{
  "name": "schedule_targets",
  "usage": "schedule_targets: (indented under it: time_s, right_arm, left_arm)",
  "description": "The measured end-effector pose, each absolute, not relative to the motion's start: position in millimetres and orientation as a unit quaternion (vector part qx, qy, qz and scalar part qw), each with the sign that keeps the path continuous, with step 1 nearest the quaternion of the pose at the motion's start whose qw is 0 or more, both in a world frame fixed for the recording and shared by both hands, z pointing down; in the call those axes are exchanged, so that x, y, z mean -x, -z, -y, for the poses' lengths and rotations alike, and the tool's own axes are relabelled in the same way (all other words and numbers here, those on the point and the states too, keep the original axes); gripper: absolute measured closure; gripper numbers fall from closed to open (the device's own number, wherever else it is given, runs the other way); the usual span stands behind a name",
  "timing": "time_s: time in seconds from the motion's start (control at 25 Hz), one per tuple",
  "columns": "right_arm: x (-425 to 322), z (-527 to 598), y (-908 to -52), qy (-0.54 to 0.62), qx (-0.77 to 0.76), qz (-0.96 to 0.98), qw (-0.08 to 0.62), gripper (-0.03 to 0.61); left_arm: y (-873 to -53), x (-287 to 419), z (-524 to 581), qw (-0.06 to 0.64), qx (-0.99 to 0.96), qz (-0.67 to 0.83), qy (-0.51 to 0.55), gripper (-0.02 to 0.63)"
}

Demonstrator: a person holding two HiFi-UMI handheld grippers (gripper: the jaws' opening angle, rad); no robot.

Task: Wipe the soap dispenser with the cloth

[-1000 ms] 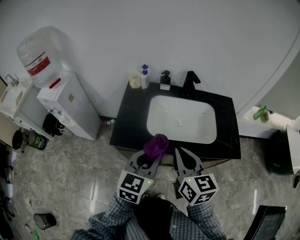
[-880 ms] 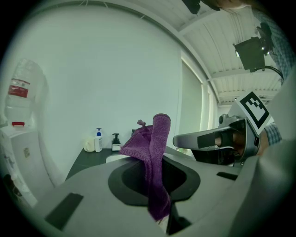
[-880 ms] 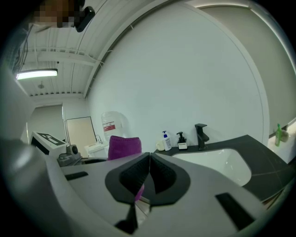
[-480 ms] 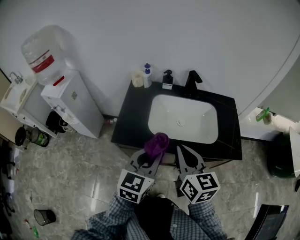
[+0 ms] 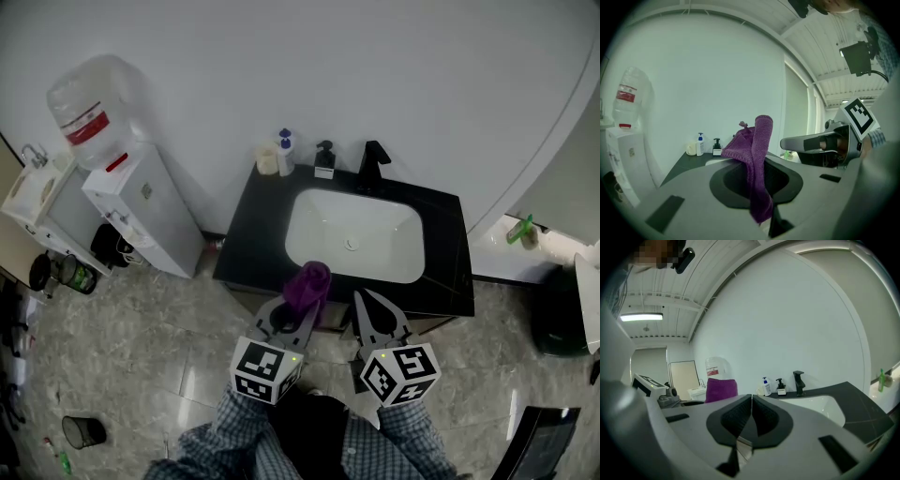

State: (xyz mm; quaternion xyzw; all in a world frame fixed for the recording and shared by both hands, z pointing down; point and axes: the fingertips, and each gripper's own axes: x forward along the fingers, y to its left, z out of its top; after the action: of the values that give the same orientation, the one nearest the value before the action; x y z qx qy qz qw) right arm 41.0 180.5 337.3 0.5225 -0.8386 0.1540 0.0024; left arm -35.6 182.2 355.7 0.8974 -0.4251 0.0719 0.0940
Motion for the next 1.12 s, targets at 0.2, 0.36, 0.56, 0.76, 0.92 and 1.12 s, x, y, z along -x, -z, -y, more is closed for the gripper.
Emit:
schedule_targets:
  time_s: [0.2,0.36,0.56,0.76,0.92,1.12]
  right_arm:
    - [-52,-190,-335,-0.141,-0.52,0.843,0.009,0.56]
    - [-60,-192,-340,-0.142,-0.522,0.841,0.014,0.56]
    - [-63,-190,-344,-0.147,-0.521,0.841,0.012,0.56]
    - [-58,-184,-342,-0.141,-0.509,0.849,0.004,0.56]
    - [-60,-171,-341,-0.137,-0.508,0.85,0.002,0.56]
    - [-64,-139,-345,-0.139,-0.514,0.847,0.006,0.56]
  left_arm:
    - [-352,24,-190,0.093,-0.897,0.427,-0.058,0.557]
    - [-354,20,-191,0.09,-0.896,0.431,-0.059,0.556]
    - [-356,21,-192,0.085,-0.893,0.438,-0.065,0.557]
    - [-355,23,-181,0.083,-0.891,0.442,-0.064,0.557]
    - [-354,21,-165,0.082,-0.892,0.439,-0.061,0.557]
    - [-357,19,-130,0.085,-0.893,0.439,-0.059,0.557]
